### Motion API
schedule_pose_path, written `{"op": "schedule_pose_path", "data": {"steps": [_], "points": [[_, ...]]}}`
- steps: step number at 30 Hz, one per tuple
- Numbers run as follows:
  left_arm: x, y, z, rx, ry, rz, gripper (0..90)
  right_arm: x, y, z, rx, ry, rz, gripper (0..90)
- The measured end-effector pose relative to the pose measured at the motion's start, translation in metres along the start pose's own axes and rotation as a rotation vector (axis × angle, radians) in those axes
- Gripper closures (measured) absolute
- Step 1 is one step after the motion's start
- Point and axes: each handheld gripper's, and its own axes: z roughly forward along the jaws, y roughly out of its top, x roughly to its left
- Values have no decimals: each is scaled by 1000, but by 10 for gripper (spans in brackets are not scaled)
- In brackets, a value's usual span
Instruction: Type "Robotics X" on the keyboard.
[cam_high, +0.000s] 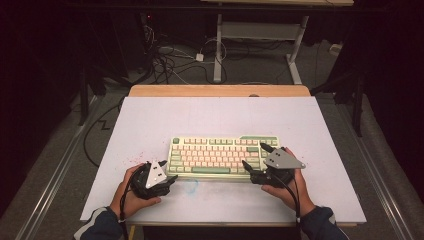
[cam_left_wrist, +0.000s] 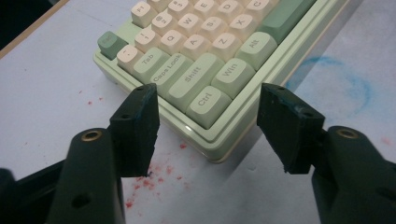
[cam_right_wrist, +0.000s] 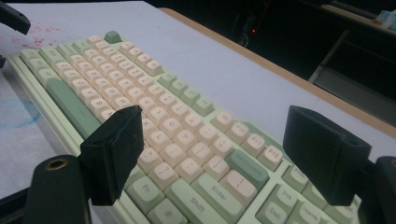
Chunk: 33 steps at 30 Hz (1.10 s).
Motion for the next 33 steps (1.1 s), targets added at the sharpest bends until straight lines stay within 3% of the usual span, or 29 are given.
{"op": "schedule_pose_path", "data": {"steps": [5,8,11,19,27,33], "points": [[-1,4,-2,8,-24,-16,538,1,-11,-14,-9,-27,0,210],[-1,9,-3,5,-42,-50,639,3,-18,-22,-10,-35,2,194],[-2,12,-3,3,-56,-62,676,5,-22,-25,-3,-44,-14,184],[-8,20,2,29,-78,-61,870,16,-35,-30,33,-38,-33,180],[-20,40,16,32,-118,-105,872,25,-39,-29,60,-30,-50,183],[-40,47,35,82,-152,-72,872,26,-41,-26,74,-20,-53,184]]}}
